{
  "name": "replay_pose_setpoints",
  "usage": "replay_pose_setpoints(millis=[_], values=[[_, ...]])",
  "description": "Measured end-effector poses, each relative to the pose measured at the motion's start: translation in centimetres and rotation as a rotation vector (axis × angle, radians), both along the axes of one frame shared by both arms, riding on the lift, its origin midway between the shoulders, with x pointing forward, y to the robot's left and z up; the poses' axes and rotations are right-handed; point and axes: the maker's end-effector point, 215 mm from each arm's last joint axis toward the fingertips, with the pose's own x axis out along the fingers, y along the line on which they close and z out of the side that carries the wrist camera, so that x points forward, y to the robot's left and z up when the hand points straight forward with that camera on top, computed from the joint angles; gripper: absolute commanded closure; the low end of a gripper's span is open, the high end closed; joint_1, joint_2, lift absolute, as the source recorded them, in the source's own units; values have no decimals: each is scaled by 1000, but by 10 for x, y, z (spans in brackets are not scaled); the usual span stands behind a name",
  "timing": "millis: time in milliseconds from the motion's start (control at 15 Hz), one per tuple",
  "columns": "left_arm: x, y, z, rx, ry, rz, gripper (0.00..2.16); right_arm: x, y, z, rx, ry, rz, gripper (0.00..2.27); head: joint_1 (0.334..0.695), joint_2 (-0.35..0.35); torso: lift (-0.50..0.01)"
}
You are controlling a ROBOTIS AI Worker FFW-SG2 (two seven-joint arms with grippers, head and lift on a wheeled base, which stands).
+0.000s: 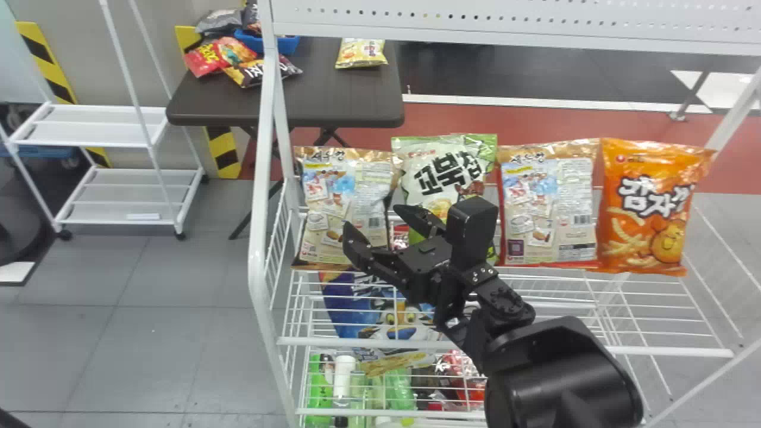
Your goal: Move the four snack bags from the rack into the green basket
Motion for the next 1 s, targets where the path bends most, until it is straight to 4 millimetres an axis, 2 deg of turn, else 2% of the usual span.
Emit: replay_pose_setpoints(millis=[133, 200, 267, 333, 400, 533, 667, 1000], values=[[0, 0, 0, -2, 0, 0, 2132, 7, 7, -5, -26, 12, 14, 275, 695, -8, 0], [0, 0, 0, -4, -1, 0, 2132, 10, 10, -9, -42, 23, 23, 481, 695, -3, 0], [0, 1, 0, -4, -1, 0, 2132, 13, 14, -14, -56, 44, 39, 907, 695, 1, 0], [1, 1, 0, -4, -3, 0, 2132, 15, 17, -20, -67, 72, 60, 1565, 695, 6, 0], [1, 1, 0, -3, -3, -1, 2132, 16, 21, -26, -82, 108, 83, 1997, 695, 12, 0], [2, 2, -1, -2, -4, -2, 2132, 13, 26, -36, -105, 152, 104, 2196, 695, 23, 0], [2, 2, 0, -3, -4, -2, 2132, 8, 31, -37, -111, 171, 121, 2233, 695, 31, 0], [2, 1, 1, -6, -7, -5, 2132, -22, 42, -11, -79, 148, 143, 2233, 695, 53, 0]])
